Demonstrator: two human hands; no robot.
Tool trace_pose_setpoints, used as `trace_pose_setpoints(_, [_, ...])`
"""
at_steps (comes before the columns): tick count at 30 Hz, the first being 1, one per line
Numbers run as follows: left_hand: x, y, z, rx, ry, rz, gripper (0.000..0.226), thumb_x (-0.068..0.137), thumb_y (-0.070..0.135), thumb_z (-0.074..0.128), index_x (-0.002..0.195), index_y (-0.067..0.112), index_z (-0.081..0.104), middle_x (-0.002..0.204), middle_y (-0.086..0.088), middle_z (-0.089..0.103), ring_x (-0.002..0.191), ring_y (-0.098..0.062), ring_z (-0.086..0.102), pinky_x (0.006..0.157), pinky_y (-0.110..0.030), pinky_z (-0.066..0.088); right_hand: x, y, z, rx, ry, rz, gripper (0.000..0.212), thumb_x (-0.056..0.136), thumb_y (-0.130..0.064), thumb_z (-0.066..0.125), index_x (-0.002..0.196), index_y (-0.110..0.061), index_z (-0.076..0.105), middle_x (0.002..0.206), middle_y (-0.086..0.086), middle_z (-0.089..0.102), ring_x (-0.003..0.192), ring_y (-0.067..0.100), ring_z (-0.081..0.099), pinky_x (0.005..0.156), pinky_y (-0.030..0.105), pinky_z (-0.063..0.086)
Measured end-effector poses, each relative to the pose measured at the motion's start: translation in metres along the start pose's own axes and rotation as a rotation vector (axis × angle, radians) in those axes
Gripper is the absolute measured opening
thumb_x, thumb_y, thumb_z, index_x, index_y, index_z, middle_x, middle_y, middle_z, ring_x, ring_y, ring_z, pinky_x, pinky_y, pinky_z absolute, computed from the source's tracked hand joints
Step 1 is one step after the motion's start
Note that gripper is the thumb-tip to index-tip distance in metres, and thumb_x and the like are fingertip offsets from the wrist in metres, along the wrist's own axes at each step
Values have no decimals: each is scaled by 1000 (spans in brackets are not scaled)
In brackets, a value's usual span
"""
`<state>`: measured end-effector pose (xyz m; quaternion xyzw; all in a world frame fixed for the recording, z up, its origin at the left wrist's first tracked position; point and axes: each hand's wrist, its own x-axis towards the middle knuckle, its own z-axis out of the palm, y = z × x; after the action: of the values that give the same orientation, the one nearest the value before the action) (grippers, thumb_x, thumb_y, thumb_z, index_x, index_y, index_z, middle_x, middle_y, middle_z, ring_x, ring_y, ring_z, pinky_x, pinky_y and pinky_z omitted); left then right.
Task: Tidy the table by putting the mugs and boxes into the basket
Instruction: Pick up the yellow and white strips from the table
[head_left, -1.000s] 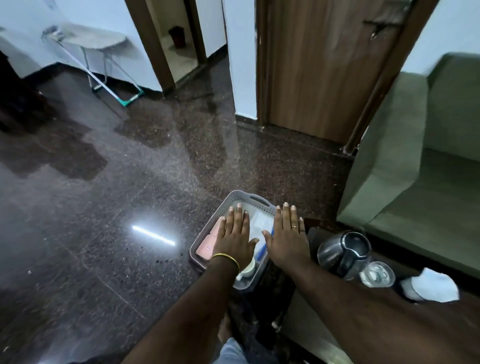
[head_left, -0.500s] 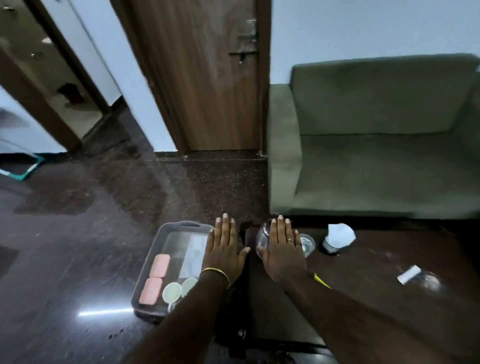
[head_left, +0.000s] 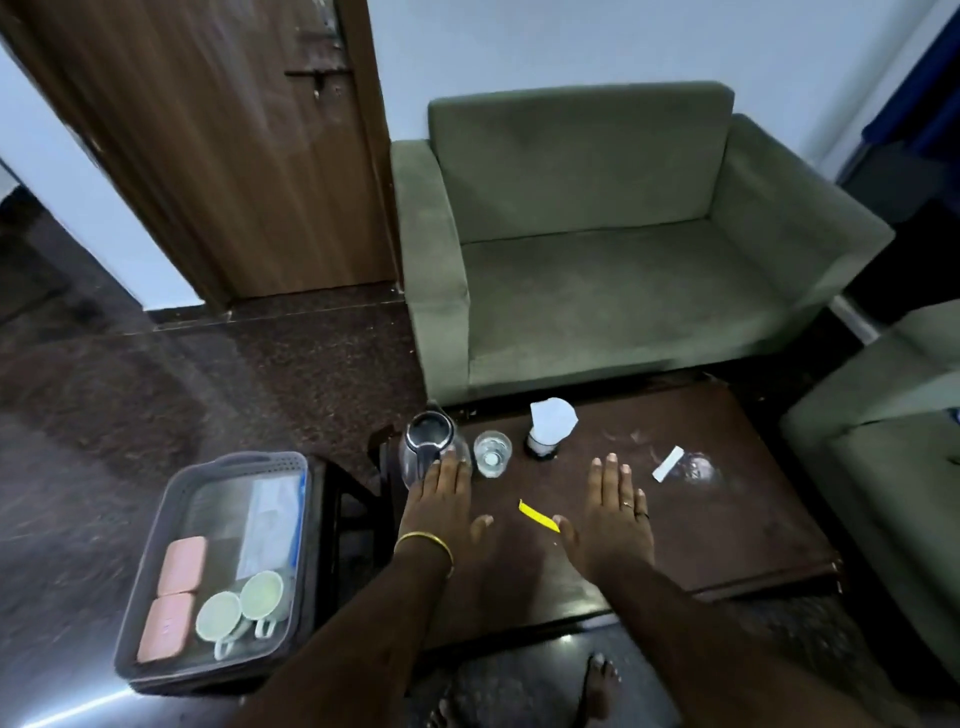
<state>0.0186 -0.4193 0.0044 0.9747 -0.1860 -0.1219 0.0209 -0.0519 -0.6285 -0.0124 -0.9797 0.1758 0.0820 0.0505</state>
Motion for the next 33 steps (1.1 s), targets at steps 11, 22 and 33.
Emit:
trace_pose_setpoints(11, [104,106,146,-634,-366,-453,40,81,37,70,111,13,59,119,-13,65,112,-33,61,90,-36,48,61,118,111,39,-236,104,93,92,-54,46,156,-6,0,165,16,2,153,33,3,123,46,15])
trace_pose_setpoints(22, [173,149,284,-880,31,-992,56,70,48,78,98,14,44,106,-17,68,100,-35,66,83,-36,48,146,202,223,305,-238,234,79,89,-49,59,149,-7,29,147,17,41,130,38,46,104,47,43])
trace_pose_setpoints(33, [214,155,267,-893,-28,-863,40,70,22,76,102,11,56,97,-13,66,96,-34,65,79,-32,48,214,242,217,731,-111,521,49,89,-37,66,126,-6,56,125,19,61,118,36,58,102,43,46])
